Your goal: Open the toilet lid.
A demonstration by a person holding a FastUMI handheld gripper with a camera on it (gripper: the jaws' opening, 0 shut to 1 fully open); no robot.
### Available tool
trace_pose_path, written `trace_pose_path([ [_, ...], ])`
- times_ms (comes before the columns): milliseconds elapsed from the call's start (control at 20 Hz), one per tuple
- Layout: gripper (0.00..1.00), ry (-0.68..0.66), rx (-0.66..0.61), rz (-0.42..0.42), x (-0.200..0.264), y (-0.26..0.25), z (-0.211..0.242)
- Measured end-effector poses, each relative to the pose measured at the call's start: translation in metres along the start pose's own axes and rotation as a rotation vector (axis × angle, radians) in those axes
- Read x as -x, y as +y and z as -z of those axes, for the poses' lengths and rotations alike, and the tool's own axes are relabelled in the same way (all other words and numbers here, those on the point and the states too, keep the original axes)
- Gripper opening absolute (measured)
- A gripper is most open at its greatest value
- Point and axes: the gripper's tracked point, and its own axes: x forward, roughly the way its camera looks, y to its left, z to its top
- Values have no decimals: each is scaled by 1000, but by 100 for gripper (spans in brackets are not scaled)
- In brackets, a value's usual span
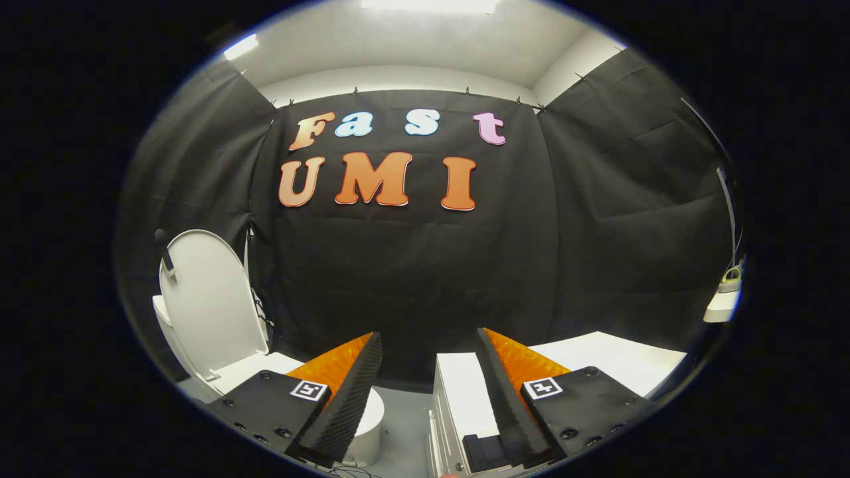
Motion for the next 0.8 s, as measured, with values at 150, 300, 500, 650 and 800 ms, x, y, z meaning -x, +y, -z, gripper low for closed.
trace_pose_path([
  [150,93,-4,-2,6,0,-2,-3],
  [300,93,-4,-6,10,0,-2,-4],
  [500,93,-3,-16,16,1,-5,-6],
  [650,93,-2,-20,21,-1,-5,-7],
  [800,93,1,-21,26,0,-7,-6],
])
